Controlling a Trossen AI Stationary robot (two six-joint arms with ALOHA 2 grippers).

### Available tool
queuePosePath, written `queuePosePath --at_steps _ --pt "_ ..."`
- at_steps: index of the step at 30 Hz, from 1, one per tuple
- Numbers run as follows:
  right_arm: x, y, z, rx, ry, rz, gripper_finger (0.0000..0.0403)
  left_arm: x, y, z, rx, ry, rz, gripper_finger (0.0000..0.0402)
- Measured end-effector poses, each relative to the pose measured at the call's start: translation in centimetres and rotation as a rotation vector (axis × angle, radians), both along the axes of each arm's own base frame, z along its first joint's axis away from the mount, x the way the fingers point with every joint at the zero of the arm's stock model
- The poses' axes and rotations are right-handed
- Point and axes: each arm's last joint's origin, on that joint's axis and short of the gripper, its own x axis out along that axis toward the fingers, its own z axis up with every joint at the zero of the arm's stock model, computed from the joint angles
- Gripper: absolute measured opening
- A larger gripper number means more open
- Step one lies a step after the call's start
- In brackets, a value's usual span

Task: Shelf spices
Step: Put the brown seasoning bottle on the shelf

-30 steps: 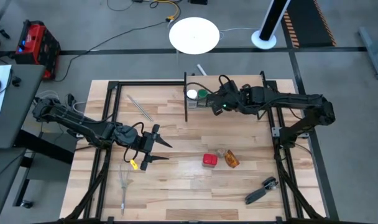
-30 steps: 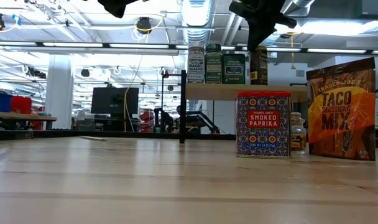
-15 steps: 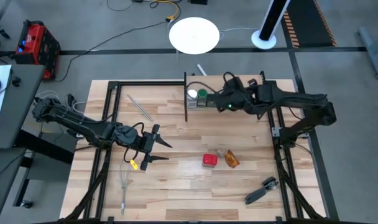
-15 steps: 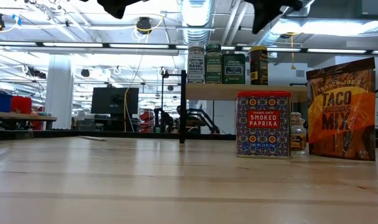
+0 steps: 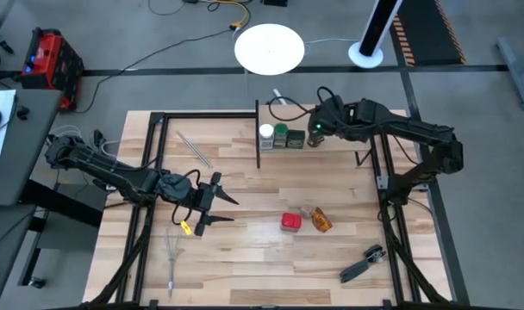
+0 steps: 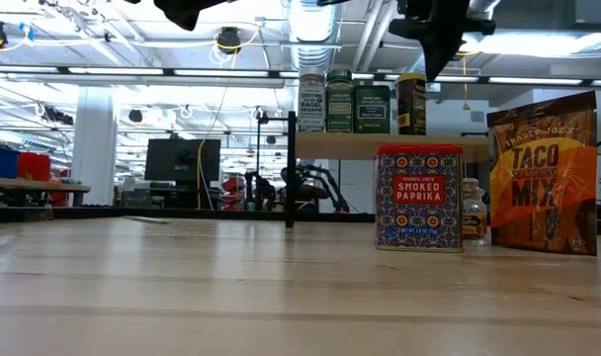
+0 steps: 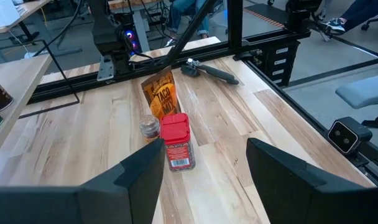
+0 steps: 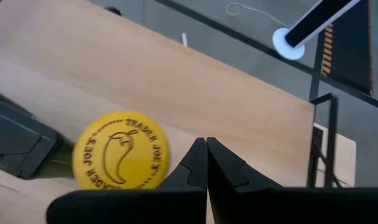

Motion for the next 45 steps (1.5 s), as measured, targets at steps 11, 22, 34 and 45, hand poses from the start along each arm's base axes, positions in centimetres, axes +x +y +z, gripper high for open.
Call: queuePosePath --at_steps 11,22,34,45 --pt "0.6 0.8 -0.3 0.039 -0.007 0.038 0.0002 0.0 0.0 0.0 -0.005 0.005 0.001 0.0219" --pt "0.9 1.9 -0.3 0.049 -0.025 0.063 0.0002 0.0 0.0 0.0 -0.005 0.005 0.002 0.0219" --pt "1.2 3.2 -0.3 0.053 -0.042 0.088 0.0002 0.0 0.0 0.0 -0.005 0.005 0.002 0.0219" --pt "1.0 3.2 -0.3 0.049 -0.038 0.073 0.0002 0.0 0.0 0.0 -0.008 0.006 0.002 0.0219"
